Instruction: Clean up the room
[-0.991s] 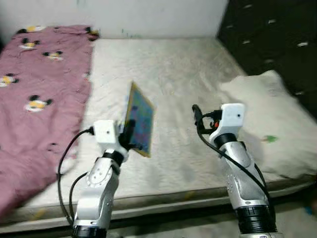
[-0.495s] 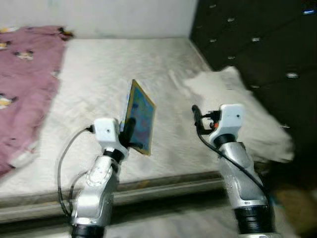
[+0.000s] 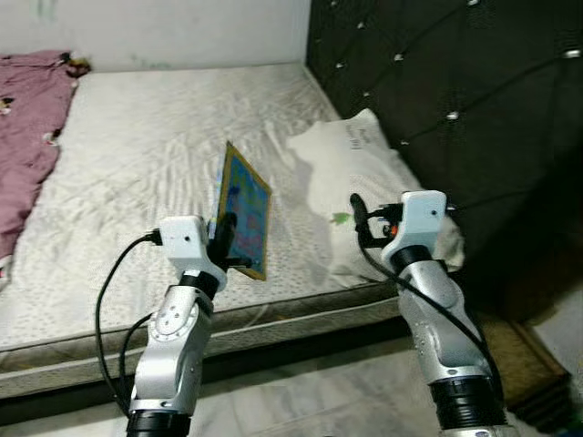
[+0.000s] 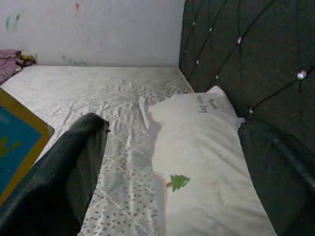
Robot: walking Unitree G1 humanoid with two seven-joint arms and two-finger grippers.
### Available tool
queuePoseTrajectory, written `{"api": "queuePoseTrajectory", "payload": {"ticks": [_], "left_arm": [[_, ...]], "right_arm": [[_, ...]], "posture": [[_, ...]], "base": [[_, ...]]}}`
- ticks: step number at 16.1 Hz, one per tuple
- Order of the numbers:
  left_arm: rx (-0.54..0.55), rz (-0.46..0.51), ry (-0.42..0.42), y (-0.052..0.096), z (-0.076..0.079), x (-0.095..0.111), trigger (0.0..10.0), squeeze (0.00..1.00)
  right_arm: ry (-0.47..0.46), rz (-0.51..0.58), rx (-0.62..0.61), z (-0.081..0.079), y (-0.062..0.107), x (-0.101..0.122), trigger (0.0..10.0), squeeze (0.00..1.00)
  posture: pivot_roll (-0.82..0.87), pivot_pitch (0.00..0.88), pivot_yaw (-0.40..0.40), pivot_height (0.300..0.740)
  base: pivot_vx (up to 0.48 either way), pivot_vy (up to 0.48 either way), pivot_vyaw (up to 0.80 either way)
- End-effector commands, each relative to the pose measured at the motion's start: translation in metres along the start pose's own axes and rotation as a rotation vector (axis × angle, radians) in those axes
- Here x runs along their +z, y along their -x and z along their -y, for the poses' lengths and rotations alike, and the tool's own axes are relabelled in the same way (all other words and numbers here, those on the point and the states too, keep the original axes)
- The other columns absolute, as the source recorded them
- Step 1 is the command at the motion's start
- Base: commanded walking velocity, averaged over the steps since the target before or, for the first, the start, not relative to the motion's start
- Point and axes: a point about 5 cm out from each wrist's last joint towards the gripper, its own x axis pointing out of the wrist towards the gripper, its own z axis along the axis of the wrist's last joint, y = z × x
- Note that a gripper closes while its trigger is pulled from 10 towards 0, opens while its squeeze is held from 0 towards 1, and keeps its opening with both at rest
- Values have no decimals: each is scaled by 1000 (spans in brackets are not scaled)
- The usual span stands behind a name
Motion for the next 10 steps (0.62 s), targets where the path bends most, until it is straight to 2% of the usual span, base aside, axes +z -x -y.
{"api": "queuePoseTrajectory", "payload": {"ticks": [1,3,4,10], "left_arm": [[-7,74,-15,-1,-2,14,10000,0],[-21,84,-4,-2,1,15,10000,0],[-21,84,-4,-2,1,15,10000,0],[-30,91,1,-2,2,15,10000,0]], "right_arm": [[5,30,32,-7,-3,7,10000,0],[6,31,29,-7,-3,7,10000,0],[5,31,29,-6,-3,7,10000,0],[1,24,15,-5,-3,5,10000,0]], "posture": [[-44,87,-54,740],[-46,84,-54,740],[-47,85,-54,740],[-46,91,-52,740]], "base": [[0,0,0],[0,0,459],[330,0,419],[401,0,0]]}}
